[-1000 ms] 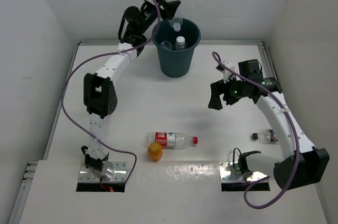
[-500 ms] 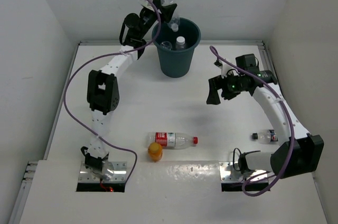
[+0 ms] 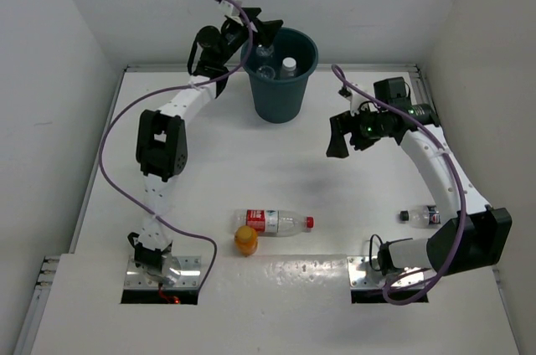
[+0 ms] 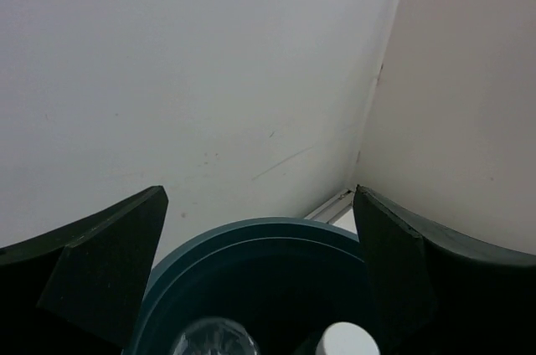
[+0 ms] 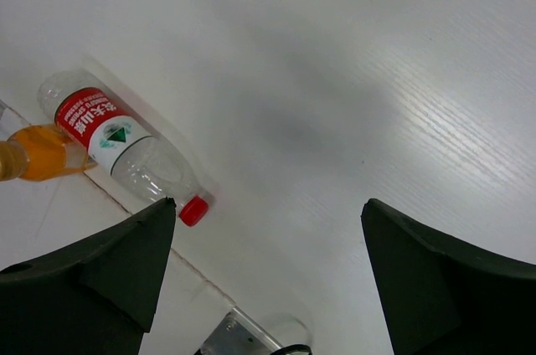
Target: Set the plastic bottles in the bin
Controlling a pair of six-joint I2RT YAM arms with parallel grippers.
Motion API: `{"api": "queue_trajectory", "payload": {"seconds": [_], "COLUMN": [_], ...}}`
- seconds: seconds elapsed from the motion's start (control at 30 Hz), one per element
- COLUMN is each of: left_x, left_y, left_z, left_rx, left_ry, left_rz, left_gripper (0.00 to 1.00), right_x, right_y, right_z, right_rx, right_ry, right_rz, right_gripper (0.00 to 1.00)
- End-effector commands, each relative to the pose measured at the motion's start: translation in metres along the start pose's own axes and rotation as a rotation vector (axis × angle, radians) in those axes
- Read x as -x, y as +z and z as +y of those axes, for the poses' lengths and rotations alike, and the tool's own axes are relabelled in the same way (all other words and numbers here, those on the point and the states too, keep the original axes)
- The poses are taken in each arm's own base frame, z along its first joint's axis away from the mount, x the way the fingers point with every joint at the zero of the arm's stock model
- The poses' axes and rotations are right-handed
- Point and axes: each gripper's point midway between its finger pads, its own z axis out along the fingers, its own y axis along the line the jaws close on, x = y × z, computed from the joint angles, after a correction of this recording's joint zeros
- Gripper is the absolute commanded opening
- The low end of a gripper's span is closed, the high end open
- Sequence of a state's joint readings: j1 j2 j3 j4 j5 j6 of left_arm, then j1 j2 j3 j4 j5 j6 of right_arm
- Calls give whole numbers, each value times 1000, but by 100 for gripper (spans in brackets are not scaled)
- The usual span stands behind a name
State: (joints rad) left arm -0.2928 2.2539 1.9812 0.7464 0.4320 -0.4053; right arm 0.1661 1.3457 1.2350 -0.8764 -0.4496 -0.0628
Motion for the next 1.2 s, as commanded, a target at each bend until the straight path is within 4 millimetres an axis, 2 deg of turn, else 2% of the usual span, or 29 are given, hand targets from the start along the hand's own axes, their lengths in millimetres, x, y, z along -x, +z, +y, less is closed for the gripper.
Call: {"api": "queue_trajectory", "payload": {"seconds": [0.0,0.03,0.1,0.13,0.17,0.2,0.27,0.3,0.33,0.37,0.4,0.43,0.47,0.5,0.53,0.57,0.6,0.63,0.67,0.7,0.73,0.77,0.9,0.97,1.0,1.03,1.1,1.17], "left_x": [107,123,178,196,194,242,259,242,270,268,258,228,246,238,214,211,221,203,201,199,192,189,162,160,155,157,154,157], "left_y": [2,2,-7,-11,-16,-27,-46,-64,-86,-101,-119,-141,-163,-181,-204,-218,-236,-256,-267,-275,-288,-294,-311,-311,-315,-314,-317,-317], "left_z": [-30,-34,-35,-37,-30,-37,-37,-19,-34,-33,-29,-14,-26,-23,-7,-5,-15,-5,-6,-6,-10,-11,-14,-14,-12,-11,-10,-8], "left_rx": [-73,-70,-42,-31,12,35,79,141,155,180,208,262,288,333,402,429,454,494,512,525,528,532,538,537,538,536,542,540], "left_ry": [59,65,86,98,101,152,186,187,213,220,239,231,276,295,279,285,293,272,268,268,241,229,125,88,79,72,56,61], "left_rz": [-155,-173,-196,-192,-108,-136,-75,33,27,62,129,214,212,259,322,342,337,381,392,395,410,413,448,440,450,439,442,434], "left_gripper": [100,100,100,100,100,100,100,100,100,100,100,100,100,100,100,100,100,100,100,100,100,100,100,100,100,100,100,100], "right_x": [15,16,18,21,21,20,19,17,16,10,2,-4,-12,-26,-32,-36,-49,-54,-55,-63,-59,-63,-55,-52,-43,-49,-45,-54], "right_y": [-11,-11,-9,-9,-8,-3,3,9,13,22,29,38,47,59,64,70,83,86,90,102,105,115,140,152,154,161,163,171], "right_z": [7,8,15,17,20,32,41,58,63,67,93,95,100,121,128,137,143,150,153,150,161,159,174,180,190,191,203,214], "right_rx": [1,2,14,14,17,27,33,40,50,51,102,89,102,148,153,170,189,196,194,184,188,179,173,172,185,190,207,221], "right_ry": [-63,-67,-101,-120,-150,-222,-291,-362,-410,-436,-509,-539,-552,-607,-607,-622,-629,-652,-666,-672,-702,-695,-677,-674,-675,-665,-660,-683], "right_rz": [-55,-57,-56,-62,-52,-30,0,21,33,72,104,143,182,234,254,273,330,349,356,405,397,426,417,425,399,427,413,426], "right_gripper": [91,91,91,91,91,89,88,87,87,87,87,86,86,86,86,86,86,87,87,87,87,87,84,84,84,84,84,84]}}
